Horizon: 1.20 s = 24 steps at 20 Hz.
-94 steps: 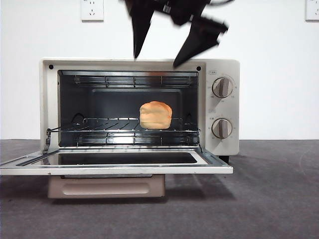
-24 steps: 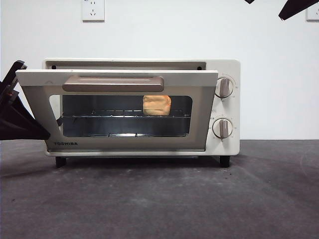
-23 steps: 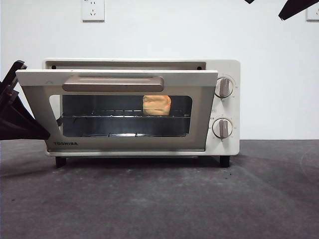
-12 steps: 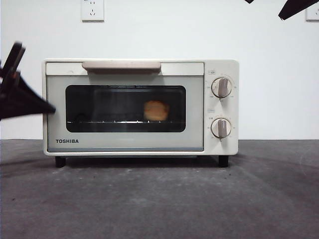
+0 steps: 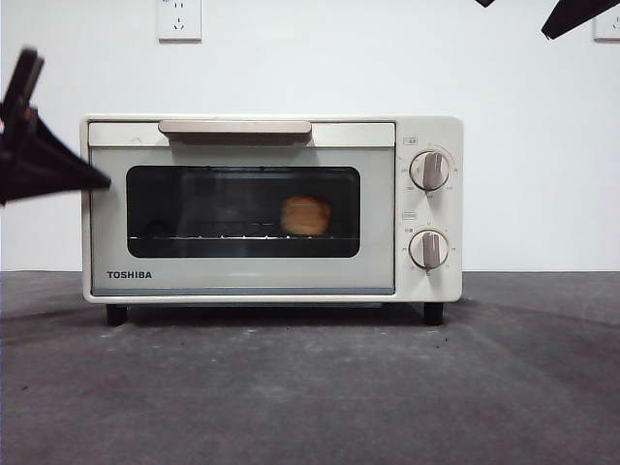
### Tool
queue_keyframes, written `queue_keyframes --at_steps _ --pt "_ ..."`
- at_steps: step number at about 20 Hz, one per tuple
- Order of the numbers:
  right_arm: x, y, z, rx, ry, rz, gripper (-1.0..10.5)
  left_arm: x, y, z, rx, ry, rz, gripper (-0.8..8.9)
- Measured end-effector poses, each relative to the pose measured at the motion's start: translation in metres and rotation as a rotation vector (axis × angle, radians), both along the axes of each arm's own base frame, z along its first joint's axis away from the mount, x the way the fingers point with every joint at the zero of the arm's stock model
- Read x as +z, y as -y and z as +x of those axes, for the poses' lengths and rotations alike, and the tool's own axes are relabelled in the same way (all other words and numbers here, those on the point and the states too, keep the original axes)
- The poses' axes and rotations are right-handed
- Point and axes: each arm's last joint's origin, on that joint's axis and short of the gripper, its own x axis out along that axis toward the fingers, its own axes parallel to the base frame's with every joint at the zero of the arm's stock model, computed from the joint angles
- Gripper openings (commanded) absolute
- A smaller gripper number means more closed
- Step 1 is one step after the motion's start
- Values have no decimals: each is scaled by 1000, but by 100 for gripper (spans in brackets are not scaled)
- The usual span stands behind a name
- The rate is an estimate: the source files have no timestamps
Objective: The left arm flap open the oven, the right arm pick bread and place it into oven, the left arm flap close the oven
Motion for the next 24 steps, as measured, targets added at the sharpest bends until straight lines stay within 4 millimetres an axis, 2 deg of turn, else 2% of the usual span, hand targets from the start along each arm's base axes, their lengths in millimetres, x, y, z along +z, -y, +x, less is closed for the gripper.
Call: queue_keyframes --at_steps 7,11,24 --pt "1 -1 1 0 12 12 404 39 5 -25 59 88 39 16" --pt "2 -1 1 0 17 17 404 58 13 -48 91 122 105 16" --pt "3 -2 2 1 30 30 404 117 32 -125 175 201 480 16"
